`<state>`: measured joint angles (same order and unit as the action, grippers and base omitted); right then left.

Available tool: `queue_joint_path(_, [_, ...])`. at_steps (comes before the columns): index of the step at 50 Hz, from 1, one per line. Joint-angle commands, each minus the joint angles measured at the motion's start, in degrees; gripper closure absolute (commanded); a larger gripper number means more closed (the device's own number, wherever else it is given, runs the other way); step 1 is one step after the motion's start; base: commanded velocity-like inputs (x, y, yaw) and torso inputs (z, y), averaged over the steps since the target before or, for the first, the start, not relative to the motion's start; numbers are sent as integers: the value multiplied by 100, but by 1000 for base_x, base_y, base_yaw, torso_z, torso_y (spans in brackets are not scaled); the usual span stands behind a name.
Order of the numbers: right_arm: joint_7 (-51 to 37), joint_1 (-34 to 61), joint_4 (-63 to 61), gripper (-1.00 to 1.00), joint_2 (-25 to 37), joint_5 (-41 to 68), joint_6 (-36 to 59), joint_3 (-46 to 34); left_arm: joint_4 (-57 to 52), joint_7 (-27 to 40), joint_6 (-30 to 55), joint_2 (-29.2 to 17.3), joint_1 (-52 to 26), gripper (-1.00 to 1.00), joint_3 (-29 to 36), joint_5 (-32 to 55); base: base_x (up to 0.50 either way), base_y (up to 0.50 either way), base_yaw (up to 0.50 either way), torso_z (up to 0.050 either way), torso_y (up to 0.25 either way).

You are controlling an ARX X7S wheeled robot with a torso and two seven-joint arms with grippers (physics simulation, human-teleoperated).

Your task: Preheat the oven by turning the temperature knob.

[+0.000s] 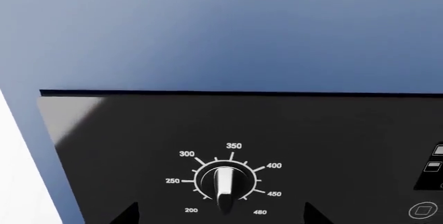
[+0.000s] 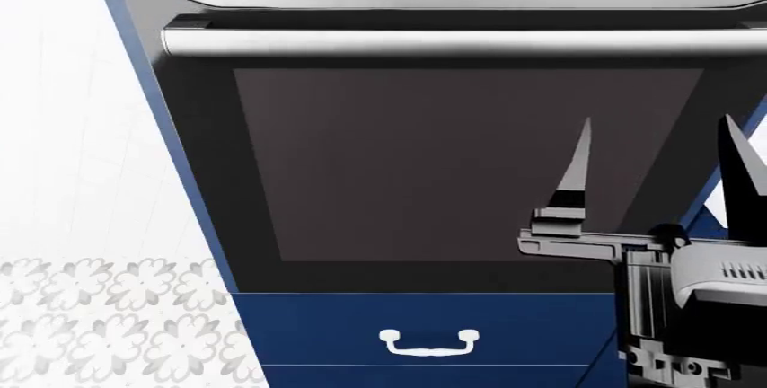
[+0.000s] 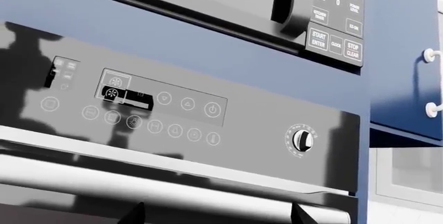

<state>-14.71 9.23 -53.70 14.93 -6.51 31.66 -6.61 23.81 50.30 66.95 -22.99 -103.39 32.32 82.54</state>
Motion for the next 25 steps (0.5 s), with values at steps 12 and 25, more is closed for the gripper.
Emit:
queue_joint_path(12, [-46, 24, 49, -100, 48, 16, -10, -37, 270, -593, -256, 58, -18, -100, 254, -357, 0, 0, 0, 0, 0])
queue_joint_path(25, [-68, 21, 53, -100, 78, 30, -12, -52, 348, -668, -421, 61, 99, -100, 340, -514, 0, 0, 0, 0, 0])
